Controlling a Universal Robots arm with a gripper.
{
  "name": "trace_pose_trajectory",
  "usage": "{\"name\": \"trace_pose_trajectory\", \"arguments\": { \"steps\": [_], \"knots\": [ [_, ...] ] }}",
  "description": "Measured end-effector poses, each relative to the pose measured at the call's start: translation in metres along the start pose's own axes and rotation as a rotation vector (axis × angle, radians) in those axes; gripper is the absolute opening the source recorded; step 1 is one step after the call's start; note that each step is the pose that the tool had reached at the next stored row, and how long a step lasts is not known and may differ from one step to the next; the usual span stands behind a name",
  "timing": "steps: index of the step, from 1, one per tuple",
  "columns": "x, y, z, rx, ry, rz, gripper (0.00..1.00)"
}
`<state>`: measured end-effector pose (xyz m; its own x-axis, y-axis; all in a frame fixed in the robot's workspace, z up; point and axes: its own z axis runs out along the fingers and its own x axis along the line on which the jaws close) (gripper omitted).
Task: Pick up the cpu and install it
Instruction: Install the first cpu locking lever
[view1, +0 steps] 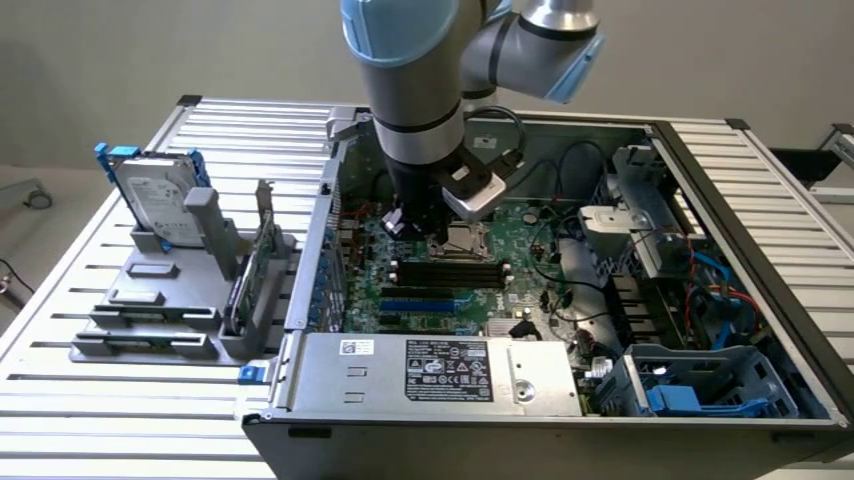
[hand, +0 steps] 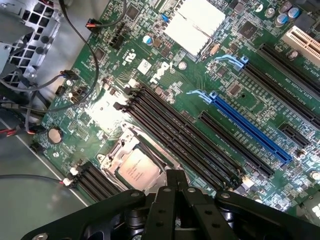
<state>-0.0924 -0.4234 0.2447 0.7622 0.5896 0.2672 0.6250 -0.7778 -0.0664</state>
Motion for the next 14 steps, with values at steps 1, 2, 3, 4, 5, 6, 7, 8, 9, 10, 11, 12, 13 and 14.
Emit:
{"name": "trace_pose_trajectory", "arguments": {
  "steps": [1, 2, 3, 4, 5, 6, 7, 8, 9, 10, 11, 12, 13, 14],
  "knots": [
    [-0.0003, -0.0006, 0.0004, -0.0003, -0.0001, 0.0, 0.11],
    [-0.0005, -0.0011, 0.0009, -0.0005, -0.0001, 0.001, 0.11],
    [-0.0007, -0.0017, 0.0014, -0.0009, -0.0001, 0.001, 0.11],
    [-0.0007, -0.0022, 0.002, -0.0012, -0.0004, 0.001, 0.11],
    [-0.0005, -0.0027, 0.0025, -0.0017, -0.0009, 0.001, 0.11],
    [-0.0001, -0.0036, 0.0032, -0.0023, -0.0014, 0.001, 0.11],
    [0.0004, -0.0045, 0.0041, -0.0028, -0.0018, 0.001, 0.11],
    [0.0008, -0.0052, 0.0049, -0.0033, -0.0023, 0.001, 0.11],
    [0.0009, -0.0056, 0.0058, -0.0037, -0.0027, 0.001, 0.11],
    [0.0008, -0.0057, 0.0066, -0.0043, -0.003, 0.001, 0.11],
    [0.0005, -0.0057, 0.0075, -0.0053, -0.0037, 0.001, 0.11],
    [0.0, -0.0058, 0.0084, -0.0062, -0.0044, 0.001, 0.11],
    [-0.0005, -0.0059, 0.0094, -0.0074, -0.0053, 0.001, 0.11],
    [-0.0009, -0.0059, 0.0104, -0.0085, -0.0062, 0.001, 0.11]
  ]
}}
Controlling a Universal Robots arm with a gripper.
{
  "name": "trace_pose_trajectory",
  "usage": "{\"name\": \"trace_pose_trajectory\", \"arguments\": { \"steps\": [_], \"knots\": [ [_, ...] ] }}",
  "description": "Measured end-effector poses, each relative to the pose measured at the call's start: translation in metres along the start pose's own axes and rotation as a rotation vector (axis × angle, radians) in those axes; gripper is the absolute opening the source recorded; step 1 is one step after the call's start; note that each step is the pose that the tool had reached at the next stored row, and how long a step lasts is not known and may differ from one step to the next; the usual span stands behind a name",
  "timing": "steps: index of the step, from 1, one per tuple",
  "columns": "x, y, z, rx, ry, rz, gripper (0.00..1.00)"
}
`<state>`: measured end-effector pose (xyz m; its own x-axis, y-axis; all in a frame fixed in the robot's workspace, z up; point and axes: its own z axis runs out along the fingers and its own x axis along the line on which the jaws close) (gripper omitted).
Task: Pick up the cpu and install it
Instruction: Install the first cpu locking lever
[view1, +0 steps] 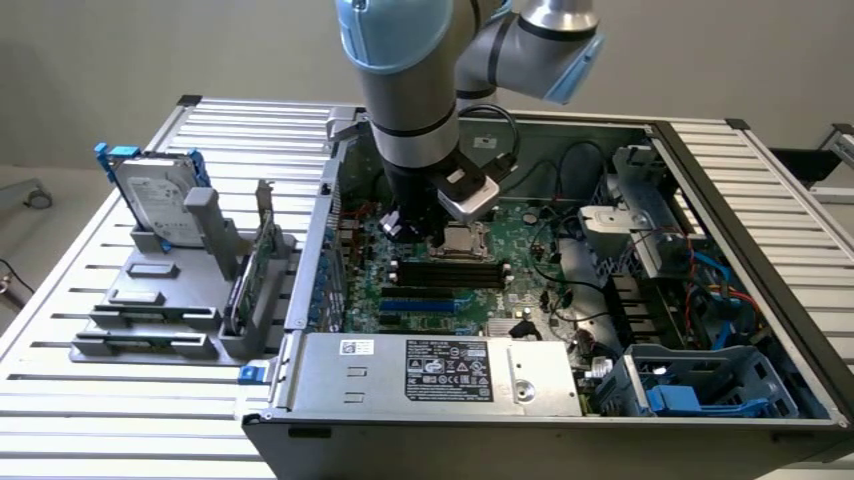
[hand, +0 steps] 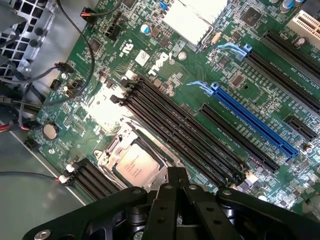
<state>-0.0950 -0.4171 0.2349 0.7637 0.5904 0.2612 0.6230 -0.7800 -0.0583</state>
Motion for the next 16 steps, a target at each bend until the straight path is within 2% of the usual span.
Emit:
{"name": "trace_pose_trajectory", "arguments": {
  "steps": [7, 13, 16],
  "knots": [
    [-0.0053, -0.0023, 0.0064, -0.0054, -0.0028, 0.005, 0.11],
    [-0.0072, -0.0032, 0.0096, -0.0059, -0.0032, 0.007, 0.11],
    [-0.0072, -0.0037, 0.0107, -0.0049, -0.0057, 0.01, 0.11]
  ]
}}
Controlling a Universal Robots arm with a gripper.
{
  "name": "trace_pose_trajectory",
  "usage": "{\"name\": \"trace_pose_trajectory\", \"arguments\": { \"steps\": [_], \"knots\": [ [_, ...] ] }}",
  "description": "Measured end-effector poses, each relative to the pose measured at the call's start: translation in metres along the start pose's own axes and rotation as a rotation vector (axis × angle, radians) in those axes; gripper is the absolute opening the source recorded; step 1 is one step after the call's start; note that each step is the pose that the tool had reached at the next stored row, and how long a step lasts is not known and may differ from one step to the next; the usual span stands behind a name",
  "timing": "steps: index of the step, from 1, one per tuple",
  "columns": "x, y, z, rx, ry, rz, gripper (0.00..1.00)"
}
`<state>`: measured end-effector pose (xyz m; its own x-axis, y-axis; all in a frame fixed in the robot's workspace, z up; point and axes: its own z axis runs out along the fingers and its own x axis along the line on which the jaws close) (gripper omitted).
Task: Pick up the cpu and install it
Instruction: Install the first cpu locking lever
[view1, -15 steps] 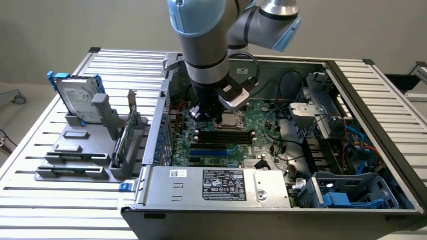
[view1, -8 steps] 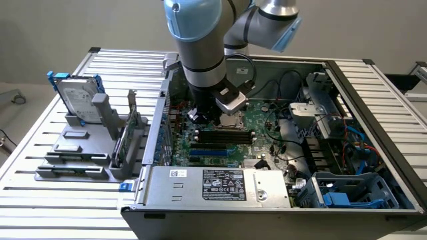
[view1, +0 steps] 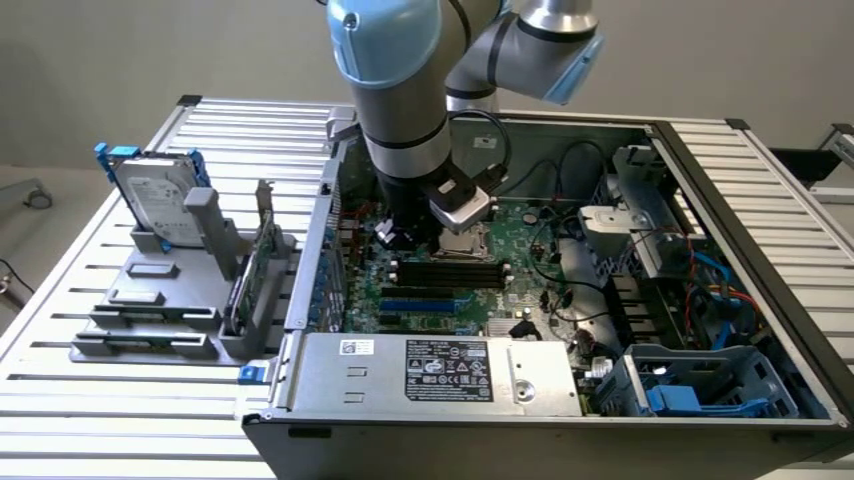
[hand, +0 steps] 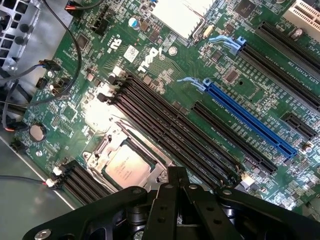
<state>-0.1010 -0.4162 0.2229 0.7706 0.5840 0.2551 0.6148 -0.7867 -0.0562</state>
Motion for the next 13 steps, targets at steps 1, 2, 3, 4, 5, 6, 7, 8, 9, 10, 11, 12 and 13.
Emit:
{"name": "trace_pose_trajectory", "arguments": {
  "steps": [1, 2, 3, 4, 5, 6, 7, 8, 9, 10, 11, 12, 13],
  "knots": [
    [0.0001, -0.0002, 0.0005, 0.002, -0.0027, 0.001, 0.11],
    [0.0001, -0.0004, 0.0009, 0.005, -0.007, 0.002, 0.11],
    [0.0002, -0.0008, 0.0014, 0.0075, -0.011, 0.004, 0.11],
    [0.0004, -0.0012, 0.002, 0.0099, -0.0151, 0.005, 0.11],
    [0.0005, -0.0015, 0.0027, 0.0119, -0.0187, 0.007, 0.11],
    [0.0007, -0.0019, 0.0035, 0.0135, -0.0215, 0.008, 0.11],
    [0.0009, -0.0023, 0.0042, 0.0144, -0.0236, 0.008, 0.11],
    [0.0012, -0.0028, 0.0049, 0.0152, -0.0251, 0.009, 0.11],
    [0.0013, -0.0032, 0.0057, 0.016, -0.0266, 0.01, 0.11],
    [0.0015, -0.0037, 0.0065, 0.017, -0.028, 0.01, 0.11],
    [0.0016, -0.0041, 0.0073, 0.0179, -0.0295, 0.011, 0.11],
    [0.0017, -0.0044, 0.0082, 0.0185, -0.0307, 0.012, 0.11],
    [0.0018, -0.0047, 0.0091, 0.019, -0.0317, 0.013, 0.11]
  ]
}}
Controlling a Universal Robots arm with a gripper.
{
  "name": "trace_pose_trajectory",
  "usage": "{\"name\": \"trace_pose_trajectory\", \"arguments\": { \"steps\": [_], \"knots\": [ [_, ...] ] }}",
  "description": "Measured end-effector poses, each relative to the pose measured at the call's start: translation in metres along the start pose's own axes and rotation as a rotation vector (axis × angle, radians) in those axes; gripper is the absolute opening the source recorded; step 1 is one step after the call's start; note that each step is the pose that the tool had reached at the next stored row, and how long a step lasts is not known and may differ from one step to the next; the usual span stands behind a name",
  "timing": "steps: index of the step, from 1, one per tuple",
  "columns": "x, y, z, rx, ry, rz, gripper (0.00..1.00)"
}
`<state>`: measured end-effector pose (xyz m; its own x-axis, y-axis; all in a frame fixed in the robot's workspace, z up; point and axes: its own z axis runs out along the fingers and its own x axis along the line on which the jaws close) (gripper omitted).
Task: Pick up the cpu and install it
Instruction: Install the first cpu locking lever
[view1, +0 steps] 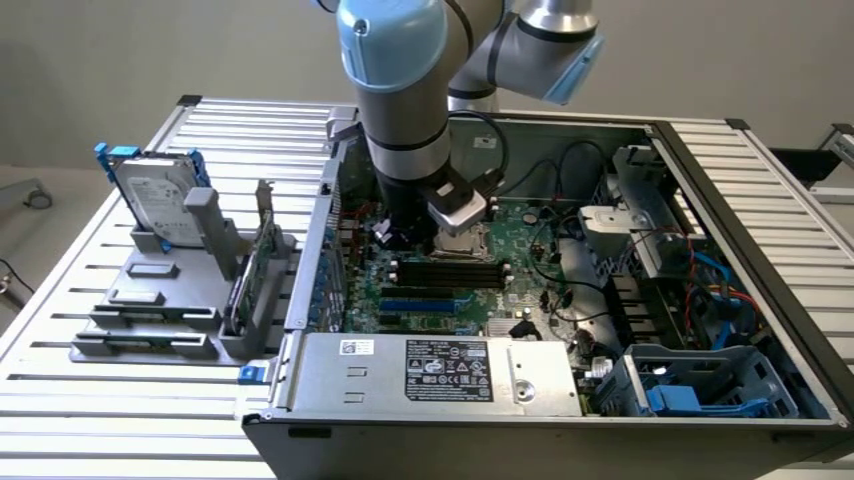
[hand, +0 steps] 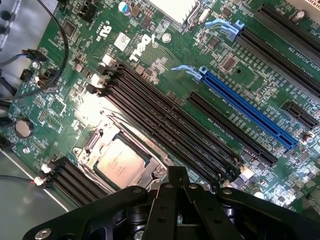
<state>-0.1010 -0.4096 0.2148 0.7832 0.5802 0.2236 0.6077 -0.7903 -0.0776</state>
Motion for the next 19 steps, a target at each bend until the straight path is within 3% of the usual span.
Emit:
{"name": "trace_pose_trajectory", "arguments": {
  "steps": [12, 19],
  "knots": [
    [0.001, -0.0032, 0.0083, 0.0001, -0.0035, 0.006, 0.11],
    [0.001, -0.0035, 0.0126, -0.0055, -0.0075, 0.009, 0.11]
  ]
}}
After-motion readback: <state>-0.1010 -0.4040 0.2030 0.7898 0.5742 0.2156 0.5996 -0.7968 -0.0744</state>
